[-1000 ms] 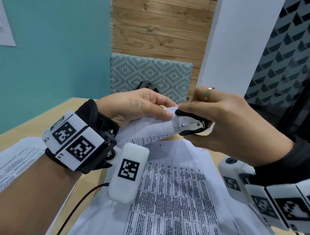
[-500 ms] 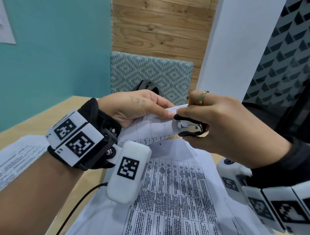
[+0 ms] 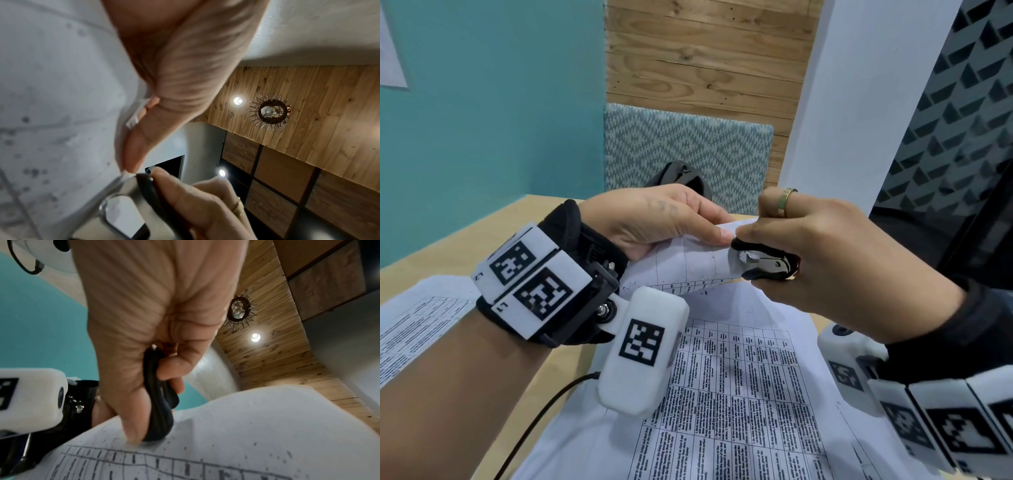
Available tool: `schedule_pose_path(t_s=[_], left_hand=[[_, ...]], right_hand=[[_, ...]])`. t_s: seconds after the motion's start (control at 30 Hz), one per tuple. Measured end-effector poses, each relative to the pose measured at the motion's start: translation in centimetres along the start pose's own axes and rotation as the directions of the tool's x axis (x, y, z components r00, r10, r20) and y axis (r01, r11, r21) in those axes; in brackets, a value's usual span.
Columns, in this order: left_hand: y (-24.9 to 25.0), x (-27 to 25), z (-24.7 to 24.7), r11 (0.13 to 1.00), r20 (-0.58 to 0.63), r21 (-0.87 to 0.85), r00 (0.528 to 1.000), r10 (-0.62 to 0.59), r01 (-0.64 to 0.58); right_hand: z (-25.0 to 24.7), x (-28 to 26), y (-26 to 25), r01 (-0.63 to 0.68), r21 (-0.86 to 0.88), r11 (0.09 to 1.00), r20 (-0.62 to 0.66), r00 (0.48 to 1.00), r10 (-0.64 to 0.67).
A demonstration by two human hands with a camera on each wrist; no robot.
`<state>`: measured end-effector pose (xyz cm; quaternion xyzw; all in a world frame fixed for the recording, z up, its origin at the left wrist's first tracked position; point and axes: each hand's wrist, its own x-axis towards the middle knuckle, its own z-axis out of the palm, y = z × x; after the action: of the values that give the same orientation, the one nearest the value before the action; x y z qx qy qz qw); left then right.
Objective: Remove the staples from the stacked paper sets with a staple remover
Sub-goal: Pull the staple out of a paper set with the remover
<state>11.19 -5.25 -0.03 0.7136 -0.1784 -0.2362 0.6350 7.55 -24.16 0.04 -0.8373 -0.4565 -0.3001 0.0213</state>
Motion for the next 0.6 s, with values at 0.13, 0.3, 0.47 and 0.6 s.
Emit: schedule_pose_path(t_s=[0.13, 0.3, 0.47, 0.6], left_hand=[[0.04, -0.04, 0.00, 1.000, 0.006, 0.003, 1.000, -0.005, 0.005], [0.12, -0.08, -0.10, 1.000, -0.009, 0.024, 1.000, -0.002, 0.002], [0.01, 0.04, -0.14, 1.000, 0.000, 0.000, 1.000, 0.004, -0.004], [-0.07, 0.09, -0.22, 1.000, 0.000, -0.003, 1.000, 0.001, -0.001]], right_hand=[[-0.23, -0.03, -0.06, 0.013, -0.020, 1.000, 0.019, 1.000, -0.013], [-0.20, -0.03, -0.09, -0.004, -0.011, 1.000, 0.008, 1.000, 0.004], [0.05, 0.03, -0.14, -0.007, -0.003, 1.000, -0.011, 1.000, 0.007], [-0.01, 0.02, -0.08, -0.011, -0.001, 1.000, 0.005, 1.000, 0.011]])
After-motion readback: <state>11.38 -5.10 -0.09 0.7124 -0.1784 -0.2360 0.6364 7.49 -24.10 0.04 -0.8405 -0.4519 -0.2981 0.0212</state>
